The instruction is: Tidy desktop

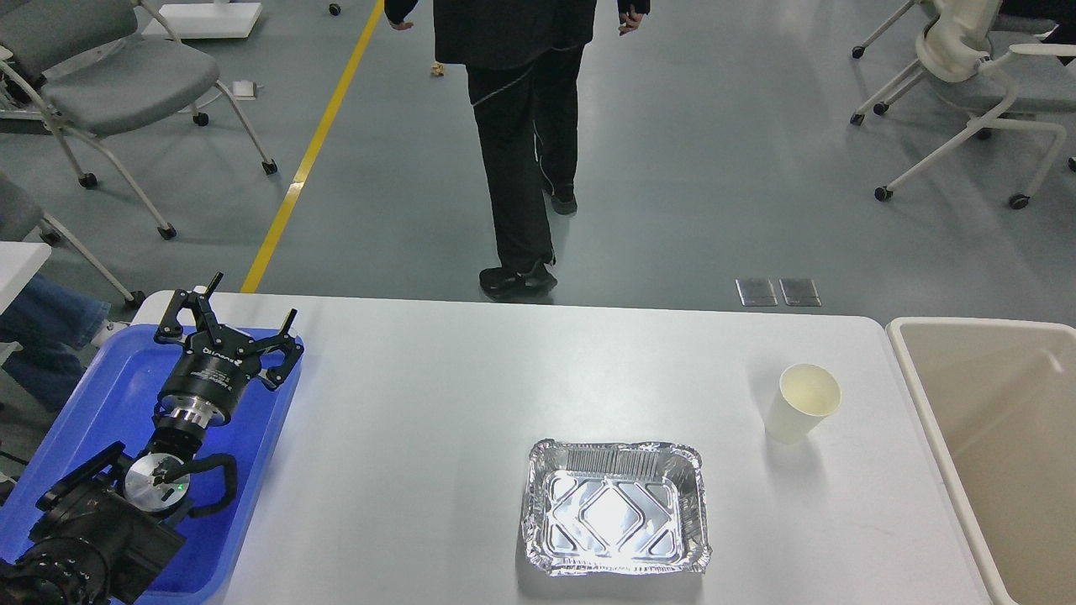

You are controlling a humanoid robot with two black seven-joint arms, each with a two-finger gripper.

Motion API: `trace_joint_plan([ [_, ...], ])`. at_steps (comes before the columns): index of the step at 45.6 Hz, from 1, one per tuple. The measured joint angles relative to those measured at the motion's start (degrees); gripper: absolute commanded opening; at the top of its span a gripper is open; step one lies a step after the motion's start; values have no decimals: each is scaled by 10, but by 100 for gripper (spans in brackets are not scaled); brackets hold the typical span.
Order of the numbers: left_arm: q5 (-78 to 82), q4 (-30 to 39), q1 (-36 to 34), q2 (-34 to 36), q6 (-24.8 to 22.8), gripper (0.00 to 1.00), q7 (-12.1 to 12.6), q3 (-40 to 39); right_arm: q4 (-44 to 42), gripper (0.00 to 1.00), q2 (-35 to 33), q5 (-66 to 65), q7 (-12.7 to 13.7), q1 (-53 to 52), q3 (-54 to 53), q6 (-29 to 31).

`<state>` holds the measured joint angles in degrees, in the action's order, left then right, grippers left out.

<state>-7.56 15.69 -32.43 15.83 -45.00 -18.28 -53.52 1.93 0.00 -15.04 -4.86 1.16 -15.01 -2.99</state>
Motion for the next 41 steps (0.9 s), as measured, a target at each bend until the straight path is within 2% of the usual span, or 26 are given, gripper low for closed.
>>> trace_joint_plan([
  [20, 0, 0, 0, 0, 0, 100, 0, 0, -1, 100, -2, 0, 0, 6, -1, -2],
  [41, 0, 0, 0, 0, 0, 100, 0, 0, 1, 100, -80, 0, 0, 13, -4, -2],
])
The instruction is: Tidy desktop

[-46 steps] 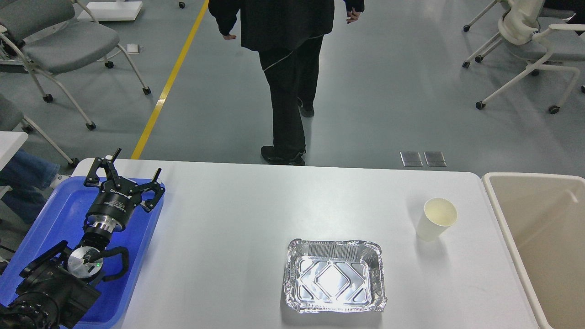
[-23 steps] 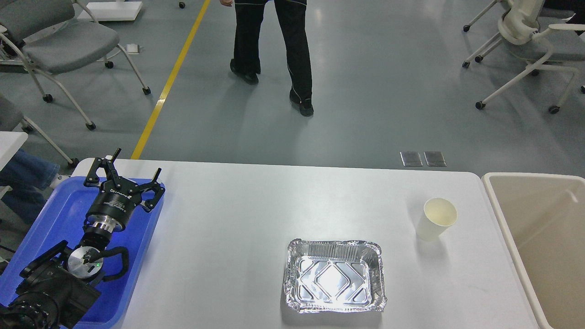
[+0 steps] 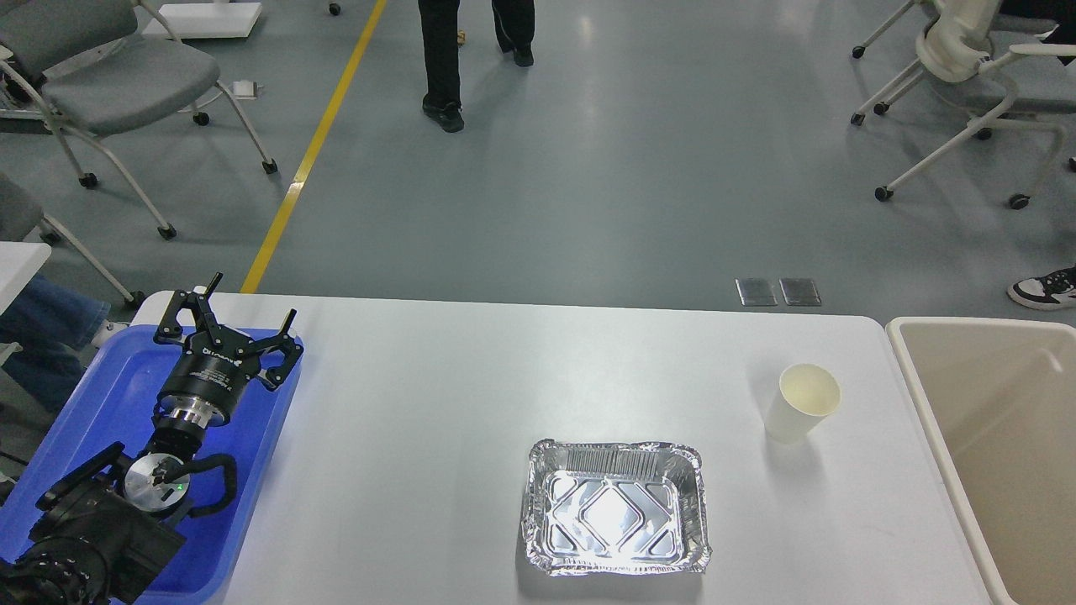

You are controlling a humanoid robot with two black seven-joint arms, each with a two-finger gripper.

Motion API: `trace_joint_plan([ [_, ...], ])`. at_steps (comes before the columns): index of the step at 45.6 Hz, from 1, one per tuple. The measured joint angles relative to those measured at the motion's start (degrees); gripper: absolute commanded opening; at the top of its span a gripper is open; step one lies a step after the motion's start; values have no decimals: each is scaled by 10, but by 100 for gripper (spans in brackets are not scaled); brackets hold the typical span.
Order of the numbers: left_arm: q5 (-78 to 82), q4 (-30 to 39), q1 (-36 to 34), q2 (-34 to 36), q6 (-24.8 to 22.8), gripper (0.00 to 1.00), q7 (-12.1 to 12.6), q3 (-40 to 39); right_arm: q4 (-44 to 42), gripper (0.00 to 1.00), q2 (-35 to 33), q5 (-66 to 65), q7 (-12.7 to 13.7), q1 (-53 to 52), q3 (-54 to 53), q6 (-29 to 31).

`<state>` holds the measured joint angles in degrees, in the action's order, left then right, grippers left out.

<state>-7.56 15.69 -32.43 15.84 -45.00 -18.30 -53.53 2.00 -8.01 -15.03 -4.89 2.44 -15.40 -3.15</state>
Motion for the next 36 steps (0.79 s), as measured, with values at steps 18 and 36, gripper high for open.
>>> trace_joint_plan([
  [18, 0, 0, 0, 0, 0, 100, 0, 0, 2, 100, -162, 0, 0, -3, -6, -1],
  [36, 0, 0, 0, 0, 0, 100, 0, 0, 4, 100, -307, 0, -2, -44, -9, -2],
])
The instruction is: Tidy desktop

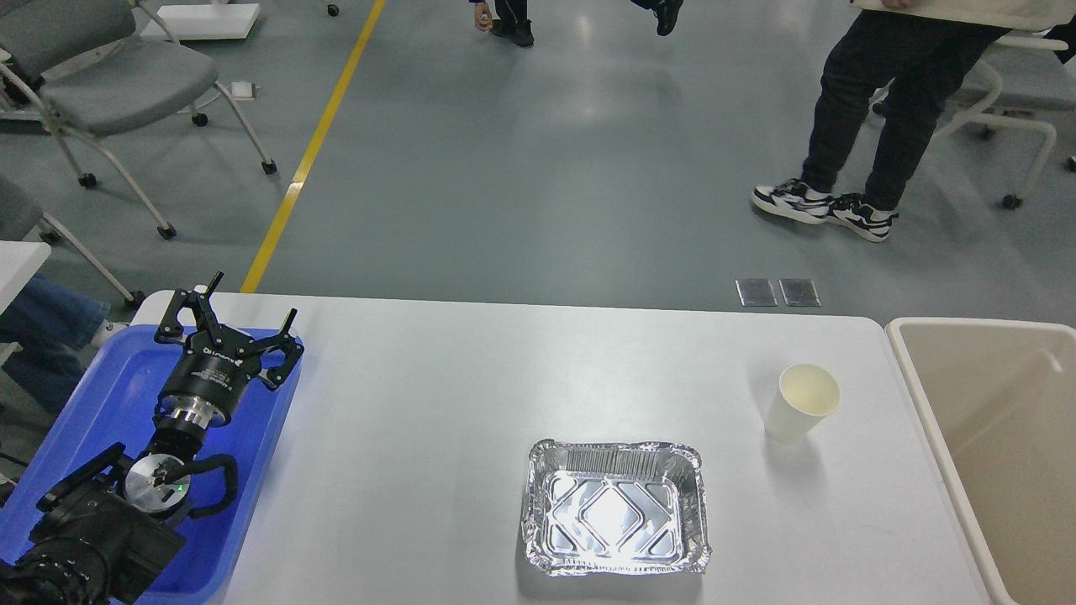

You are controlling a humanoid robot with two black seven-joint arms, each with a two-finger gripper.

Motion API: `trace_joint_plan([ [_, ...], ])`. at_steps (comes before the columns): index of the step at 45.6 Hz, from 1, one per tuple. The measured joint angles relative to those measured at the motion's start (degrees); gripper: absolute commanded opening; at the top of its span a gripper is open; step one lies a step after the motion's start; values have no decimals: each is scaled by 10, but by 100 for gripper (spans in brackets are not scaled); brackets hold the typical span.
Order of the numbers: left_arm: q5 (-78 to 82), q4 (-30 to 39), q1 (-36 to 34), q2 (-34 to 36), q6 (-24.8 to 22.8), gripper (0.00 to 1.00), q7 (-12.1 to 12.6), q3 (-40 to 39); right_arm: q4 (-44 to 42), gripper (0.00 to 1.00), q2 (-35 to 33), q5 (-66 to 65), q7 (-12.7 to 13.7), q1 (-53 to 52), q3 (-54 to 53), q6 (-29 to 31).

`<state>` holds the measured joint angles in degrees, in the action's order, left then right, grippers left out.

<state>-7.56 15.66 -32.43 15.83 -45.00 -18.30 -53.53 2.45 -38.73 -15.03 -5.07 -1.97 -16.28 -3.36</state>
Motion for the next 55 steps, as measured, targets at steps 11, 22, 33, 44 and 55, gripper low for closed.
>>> trace_joint_plan([
  [11, 0, 0, 0, 0, 0, 100, 0, 0, 10, 100, -76, 0, -1, -91, -4, 1],
  [22, 0, 0, 0, 0, 0, 100, 0, 0, 69, 100, -160, 1, -1, -240, -21, 3],
  [33, 0, 0, 0, 0, 0, 100, 0, 0, 174, 100, -216, 0, -1, -375, -80, 6],
  [44, 0, 0, 0, 0, 0, 100, 0, 0, 301, 100, -235, -1, -1, -454, -170, 8],
  [55, 0, 0, 0, 0, 0, 100, 0, 0, 375, 100, -204, -3, -1, -496, -218, 10],
])
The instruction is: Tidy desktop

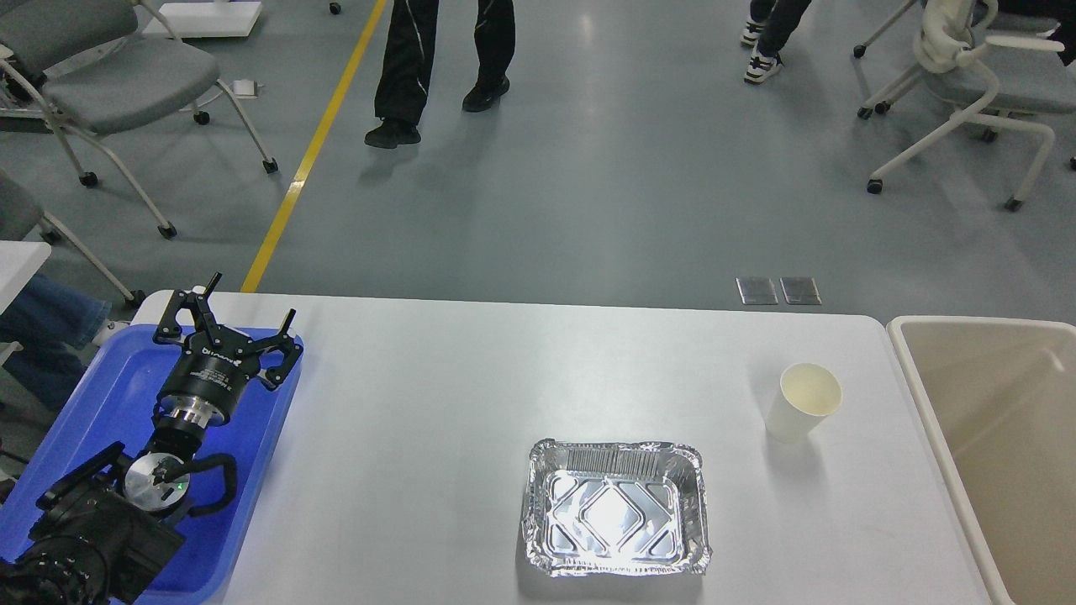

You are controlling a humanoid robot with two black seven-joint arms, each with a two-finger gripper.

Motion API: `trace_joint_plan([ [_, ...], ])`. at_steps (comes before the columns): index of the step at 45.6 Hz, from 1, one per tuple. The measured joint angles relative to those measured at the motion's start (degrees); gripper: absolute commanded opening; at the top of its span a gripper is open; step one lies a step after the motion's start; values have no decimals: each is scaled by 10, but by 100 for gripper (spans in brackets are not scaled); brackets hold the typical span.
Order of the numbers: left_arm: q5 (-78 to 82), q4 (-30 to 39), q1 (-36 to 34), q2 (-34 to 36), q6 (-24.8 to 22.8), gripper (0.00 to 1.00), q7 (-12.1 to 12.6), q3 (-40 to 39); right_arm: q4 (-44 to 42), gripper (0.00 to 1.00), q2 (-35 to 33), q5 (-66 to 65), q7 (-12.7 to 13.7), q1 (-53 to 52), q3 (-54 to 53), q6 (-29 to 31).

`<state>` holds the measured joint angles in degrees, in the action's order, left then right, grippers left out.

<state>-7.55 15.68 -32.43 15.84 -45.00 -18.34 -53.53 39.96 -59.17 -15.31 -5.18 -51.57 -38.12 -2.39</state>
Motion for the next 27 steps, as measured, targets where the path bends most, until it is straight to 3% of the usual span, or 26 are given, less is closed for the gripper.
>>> trace_joint_plan([
  [27, 0, 0, 0, 0, 0, 100, 0, 0, 132, 100, 68, 2, 0, 26, -17, 20],
])
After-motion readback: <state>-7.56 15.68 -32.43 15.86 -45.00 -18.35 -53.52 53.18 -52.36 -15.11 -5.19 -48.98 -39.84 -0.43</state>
